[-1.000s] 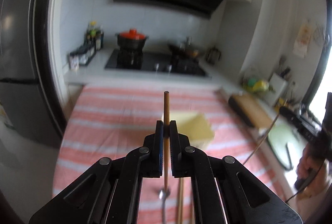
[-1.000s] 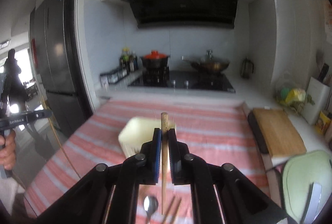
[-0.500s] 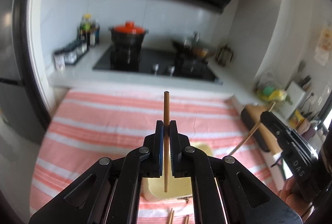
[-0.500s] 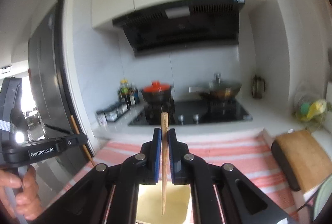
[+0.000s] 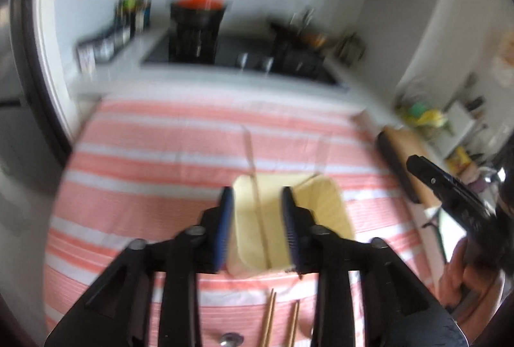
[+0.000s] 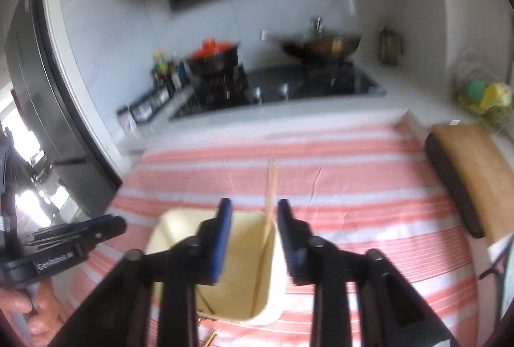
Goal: Organize utensils
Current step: 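Open both tools to drop the chopsticks into the holder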
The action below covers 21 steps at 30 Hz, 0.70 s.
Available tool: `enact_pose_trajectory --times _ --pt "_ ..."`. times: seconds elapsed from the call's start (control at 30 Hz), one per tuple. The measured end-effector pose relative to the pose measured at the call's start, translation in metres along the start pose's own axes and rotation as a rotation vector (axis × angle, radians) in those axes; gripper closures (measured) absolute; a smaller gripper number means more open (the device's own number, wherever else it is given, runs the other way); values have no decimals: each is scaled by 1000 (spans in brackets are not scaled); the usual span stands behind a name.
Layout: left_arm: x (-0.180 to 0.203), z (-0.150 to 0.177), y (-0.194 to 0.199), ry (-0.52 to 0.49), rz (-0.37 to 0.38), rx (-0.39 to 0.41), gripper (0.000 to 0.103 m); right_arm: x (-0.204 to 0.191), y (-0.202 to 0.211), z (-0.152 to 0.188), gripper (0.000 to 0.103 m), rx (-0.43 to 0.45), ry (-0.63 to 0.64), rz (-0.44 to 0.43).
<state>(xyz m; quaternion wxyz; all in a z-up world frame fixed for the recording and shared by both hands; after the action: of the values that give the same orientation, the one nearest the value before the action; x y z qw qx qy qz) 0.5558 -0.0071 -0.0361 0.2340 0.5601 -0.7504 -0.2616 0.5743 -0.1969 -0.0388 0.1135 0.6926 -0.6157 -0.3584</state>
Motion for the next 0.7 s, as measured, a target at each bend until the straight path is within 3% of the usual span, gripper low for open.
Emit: enact_pose_trajectory --times 0.07,0.1,0.13,0.17,0.27,0.33,0.43,0.53,0.63,0.7 --pt "-6 -3 51 -43 -16 86 38 -7 43 -11 70 38 60 -9" --pt "-8 -1 73 -65 -23 117 33 -10 62 -14 69 51 86 -11" --pt "-9 6 98 -91 -27 143 32 -13 89 -17 62 86 120 -9" --pt "-9 18 122 -118 -29 159 29 -15 116 -16 53 121 153 -6" --pt "-9 68 165 -159 -22 158 18 -15 172 0 51 166 223 -8" --pt "-11 111 174 -165 -20 138 13 -5 204 31 50 176 251 1" --pt "-12 209 159 -142 -32 86 12 19 221 86 42 182 241 26" --pt "-15 299 112 -79 -50 -53 13 60 216 162 42 158 200 96" --pt "-31 355 80 17 -103 -137 17 105 196 233 42 83 134 178" --pt "-41 367 70 51 -142 -156 17 137 181 267 42 21 66 235"
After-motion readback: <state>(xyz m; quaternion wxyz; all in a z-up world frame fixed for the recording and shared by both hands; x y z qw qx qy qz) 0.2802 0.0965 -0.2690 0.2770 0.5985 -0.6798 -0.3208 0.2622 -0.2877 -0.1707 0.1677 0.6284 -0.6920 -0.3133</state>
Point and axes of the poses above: each gripper's, at about its wrist camera, not at the fingertips, and y roughly against the way its jaws point, x to its right, z to its underside, the point moved 9 cm from there along -y, roughly the way its jaws point, and after that the axes turned 12 degrees about -y, right-handed, at the moved point
